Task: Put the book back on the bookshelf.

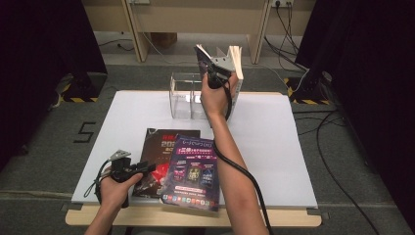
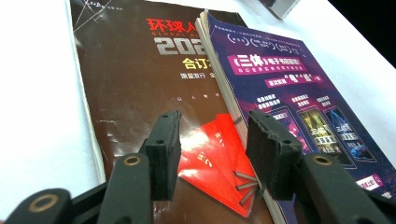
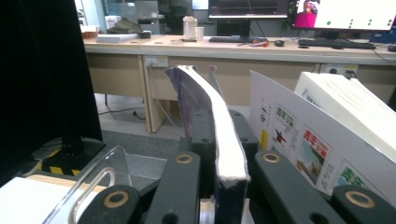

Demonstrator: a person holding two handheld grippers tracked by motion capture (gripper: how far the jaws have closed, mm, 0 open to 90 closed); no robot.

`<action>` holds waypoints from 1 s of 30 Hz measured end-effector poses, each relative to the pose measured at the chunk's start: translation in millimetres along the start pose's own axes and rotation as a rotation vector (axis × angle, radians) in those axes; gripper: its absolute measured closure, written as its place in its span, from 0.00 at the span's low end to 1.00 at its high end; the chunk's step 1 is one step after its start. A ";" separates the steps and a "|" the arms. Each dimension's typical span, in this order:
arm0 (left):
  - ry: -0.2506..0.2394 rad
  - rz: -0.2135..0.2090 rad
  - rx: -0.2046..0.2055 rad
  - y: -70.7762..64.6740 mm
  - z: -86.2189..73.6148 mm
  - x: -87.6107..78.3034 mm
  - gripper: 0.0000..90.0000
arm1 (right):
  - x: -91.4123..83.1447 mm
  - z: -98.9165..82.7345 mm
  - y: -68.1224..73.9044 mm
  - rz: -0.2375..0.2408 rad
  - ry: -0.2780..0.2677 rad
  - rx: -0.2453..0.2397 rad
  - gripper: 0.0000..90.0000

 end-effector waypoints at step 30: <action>0.015 -0.006 0.016 -5.6 -5.3 4.7 0.60 | -20.4 -21.0 -8.7 -0.007 0.068 -0.025 0.83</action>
Point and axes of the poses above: each handheld gripper's, and its own axes: x roughly forward along the jaws, z roughly out of its top, y roughly to its left, the point moved 10 cm from there along x, roughly forward along the jaws, and after that the axes turned 14 degrees about -x, right-handed, at the moved point
